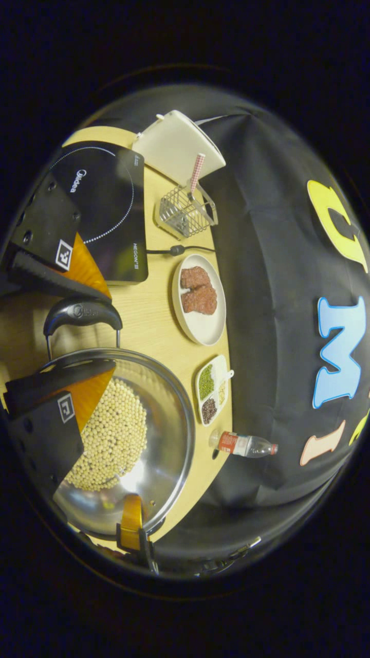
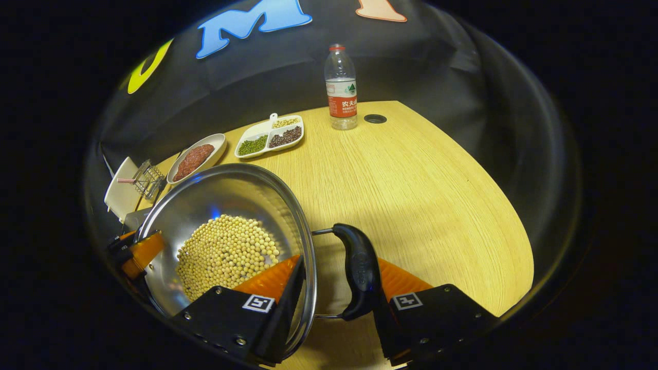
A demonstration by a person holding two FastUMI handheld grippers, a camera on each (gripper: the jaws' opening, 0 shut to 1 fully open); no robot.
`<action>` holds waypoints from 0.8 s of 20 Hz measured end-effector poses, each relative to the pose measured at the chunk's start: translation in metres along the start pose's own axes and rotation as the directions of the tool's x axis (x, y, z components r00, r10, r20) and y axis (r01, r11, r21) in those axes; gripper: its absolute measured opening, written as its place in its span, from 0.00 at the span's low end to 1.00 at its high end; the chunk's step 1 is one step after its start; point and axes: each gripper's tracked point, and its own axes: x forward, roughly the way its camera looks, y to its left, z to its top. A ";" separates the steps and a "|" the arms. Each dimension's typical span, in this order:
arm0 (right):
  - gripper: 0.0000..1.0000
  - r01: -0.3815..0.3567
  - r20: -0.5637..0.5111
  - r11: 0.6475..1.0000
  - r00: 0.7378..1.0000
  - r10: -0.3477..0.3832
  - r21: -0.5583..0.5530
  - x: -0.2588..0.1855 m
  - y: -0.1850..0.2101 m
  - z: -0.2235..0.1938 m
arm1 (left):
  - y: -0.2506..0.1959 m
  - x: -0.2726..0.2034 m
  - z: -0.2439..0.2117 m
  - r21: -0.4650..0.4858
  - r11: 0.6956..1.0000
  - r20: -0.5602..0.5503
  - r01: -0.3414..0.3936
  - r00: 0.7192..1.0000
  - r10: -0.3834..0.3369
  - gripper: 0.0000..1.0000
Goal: First push the handle of the pot to place it horizontally, then grasp the pot with both hands and set it on the induction cooktop.
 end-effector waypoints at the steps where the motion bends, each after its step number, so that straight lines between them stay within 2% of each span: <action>1: 0.69 0.002 0.006 1.000 1.000 -0.002 0.000 -0.002 0.000 0.002 | 0.000 -0.002 0.002 0.000 1.000 0.004 0.000 1.000 0.000 0.75; 2: 0.69 0.004 0.011 1.000 1.000 -0.004 0.001 -0.004 0.000 0.003 | 0.000 -0.002 0.004 0.000 1.000 0.007 0.002 1.000 -0.002 0.68; 4: 0.66 -0.003 0.017 1.000 1.000 0.003 0.020 -0.009 0.001 0.006 | 0.000 -0.008 0.007 -0.008 1.000 0.015 0.008 1.000 -0.007 0.72; 6: 0.65 -0.006 0.020 1.000 1.000 0.006 0.012 -0.011 0.000 0.009 | 0.001 -0.010 0.010 -0.006 1.000 0.020 0.006 1.000 -0.006 0.67; 7: 0.66 -0.005 0.019 1.000 1.000 0.005 0.008 -0.013 0.000 0.009 | 0.000 -0.011 0.011 -0.004 1.000 0.026 0.005 1.000 -0.005 0.74; 8: 0.66 -0.006 0.025 1.000 1.000 0.006 0.011 -0.016 0.001 0.011 | 0.001 -0.012 0.013 -0.006 1.000 0.029 0.005 1.000 -0.005 0.67; 10: 0.66 -0.006 0.033 1.000 0.999 0.006 0.006 -0.021 0.002 0.015 | 0.003 -0.017 0.016 -0.008 1.000 0.038 0.006 0.999 -0.006 0.71; 11: 0.66 -0.008 0.038 1.000 0.999 0.008 0.003 -0.025 0.004 0.016 | 0.005 -0.021 0.019 -0.008 1.000 0.044 0.004 0.999 -0.004 0.67; 16: 0.66 -0.018 0.066 1.000 0.998 0.019 -0.006 -0.046 0.013 0.029 | 0.014 -0.043 0.041 -0.011 1.000 0.083 -0.003 0.997 0.004 0.67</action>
